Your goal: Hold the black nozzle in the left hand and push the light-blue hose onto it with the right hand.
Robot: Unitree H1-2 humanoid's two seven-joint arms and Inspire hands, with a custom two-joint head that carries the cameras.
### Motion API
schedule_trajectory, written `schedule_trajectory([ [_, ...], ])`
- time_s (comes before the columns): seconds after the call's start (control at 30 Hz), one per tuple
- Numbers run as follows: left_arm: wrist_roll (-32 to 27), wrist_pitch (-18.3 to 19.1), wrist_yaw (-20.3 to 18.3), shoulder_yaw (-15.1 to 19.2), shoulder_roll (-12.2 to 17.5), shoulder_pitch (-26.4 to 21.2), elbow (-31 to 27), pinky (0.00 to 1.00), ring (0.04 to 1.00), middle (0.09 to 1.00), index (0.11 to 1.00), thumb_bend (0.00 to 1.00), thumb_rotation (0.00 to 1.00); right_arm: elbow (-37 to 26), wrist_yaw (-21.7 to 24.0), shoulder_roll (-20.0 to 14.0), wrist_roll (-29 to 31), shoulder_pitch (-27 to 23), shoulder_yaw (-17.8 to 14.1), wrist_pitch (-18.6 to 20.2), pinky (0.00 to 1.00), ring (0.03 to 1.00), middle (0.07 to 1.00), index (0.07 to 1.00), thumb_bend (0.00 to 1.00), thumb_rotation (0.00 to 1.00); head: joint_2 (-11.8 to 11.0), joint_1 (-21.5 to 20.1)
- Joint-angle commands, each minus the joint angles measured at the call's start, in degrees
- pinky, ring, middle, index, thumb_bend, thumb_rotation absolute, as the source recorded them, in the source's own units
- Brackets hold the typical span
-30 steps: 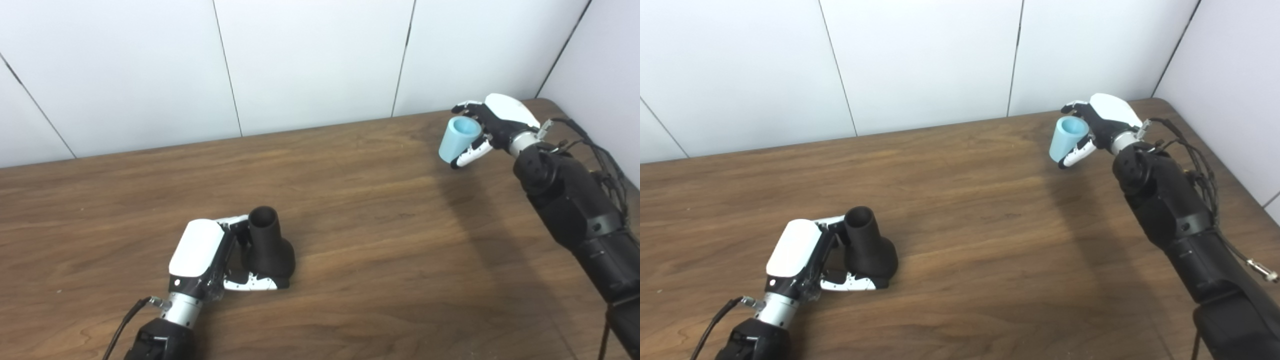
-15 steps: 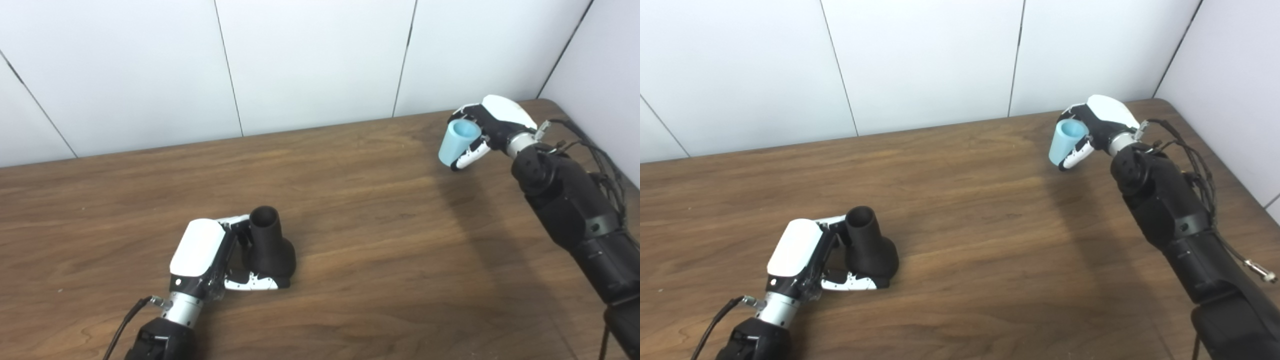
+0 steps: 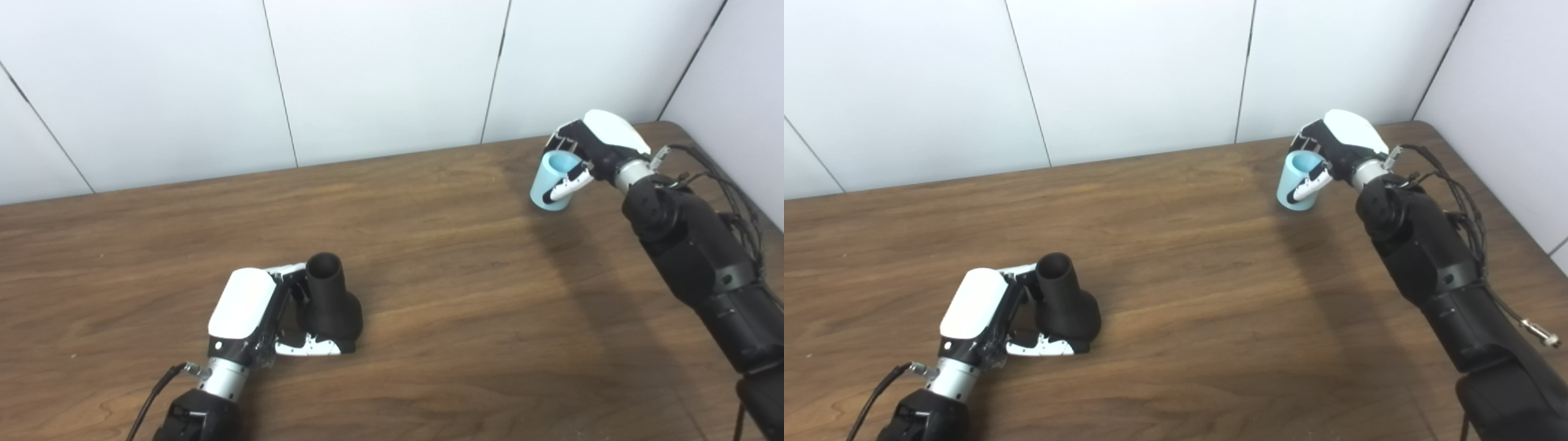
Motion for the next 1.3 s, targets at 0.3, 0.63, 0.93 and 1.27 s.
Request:
schedule_trajectory([
  [0.3, 1.80, 2.94, -5.74, -3.38, 1.03, 7.42, 6.83, 0.34, 0.463, 0.467, 0.490, 0.48, 0.00, -10.86, -2.58, -1.15, 0.76, 0.58, -3.31, -1.14, 0.45, 0.413, 0.517, 0.488, 0.52, 0.00, 0.10, 3.54],
  [0.63, 1.61, 5.51, -8.27, -3.90, -0.31, 7.38, 6.09, 0.35, 0.474, 0.495, 0.499, 0.48, 0.00, -31.57, 1.58, 4.95, 3.24, 6.38, -5.64, 6.39, 0.45, 0.410, 0.509, 0.501, 0.51, 0.00, 0.03, 7.92],
  [0.93, 1.95, 5.52, -7.26, -4.44, -1.07, 7.23, 6.36, 0.35, 0.474, 0.501, 0.498, 0.48, 0.00, -44.70, 6.49, 11.09, 4.51, 9.96, -4.33, 9.40, 0.42, 0.407, 0.500, 0.514, 0.50, 0.00, -0.41, 10.64],
  [1.27, 2.53, 7.21, -8.19, -5.30, -2.09, 7.34, 5.25, 0.36, 0.492, 0.519, 0.491, 0.48, 0.00, -53.96, 11.48, 15.52, 9.62, 11.16, -5.04, 15.59, 0.38, 0.399, 0.490, 0.547, 0.50, 0.00, -0.34, 13.56],
])
